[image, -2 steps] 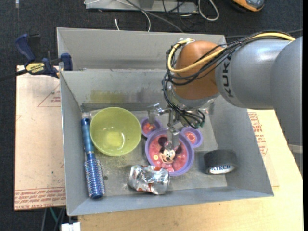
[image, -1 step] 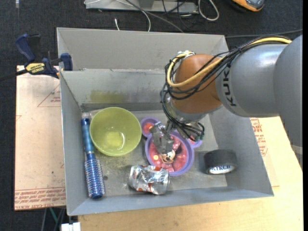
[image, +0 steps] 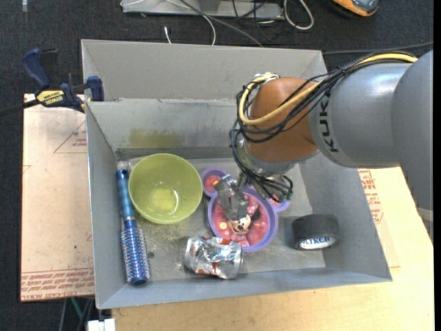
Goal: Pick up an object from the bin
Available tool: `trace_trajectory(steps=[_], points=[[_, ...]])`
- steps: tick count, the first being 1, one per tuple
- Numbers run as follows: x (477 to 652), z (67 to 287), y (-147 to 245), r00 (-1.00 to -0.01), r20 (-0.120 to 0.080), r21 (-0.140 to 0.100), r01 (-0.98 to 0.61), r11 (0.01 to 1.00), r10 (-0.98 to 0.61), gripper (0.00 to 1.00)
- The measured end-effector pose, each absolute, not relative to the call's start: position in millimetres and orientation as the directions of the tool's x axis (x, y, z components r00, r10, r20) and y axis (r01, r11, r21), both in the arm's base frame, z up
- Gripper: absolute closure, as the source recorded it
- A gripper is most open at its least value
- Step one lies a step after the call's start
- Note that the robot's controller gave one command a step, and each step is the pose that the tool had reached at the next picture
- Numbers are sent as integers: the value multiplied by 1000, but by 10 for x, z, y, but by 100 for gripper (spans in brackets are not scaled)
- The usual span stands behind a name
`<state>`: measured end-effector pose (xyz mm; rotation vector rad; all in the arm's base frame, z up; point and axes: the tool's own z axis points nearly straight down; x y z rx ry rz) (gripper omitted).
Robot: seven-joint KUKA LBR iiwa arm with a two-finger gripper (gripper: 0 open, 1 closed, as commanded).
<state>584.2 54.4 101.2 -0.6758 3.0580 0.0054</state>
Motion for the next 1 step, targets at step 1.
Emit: trace_trajectory(steps=[1], points=[[5815, 713, 513, -815, -15, 0, -579, 815, -579, 100]])
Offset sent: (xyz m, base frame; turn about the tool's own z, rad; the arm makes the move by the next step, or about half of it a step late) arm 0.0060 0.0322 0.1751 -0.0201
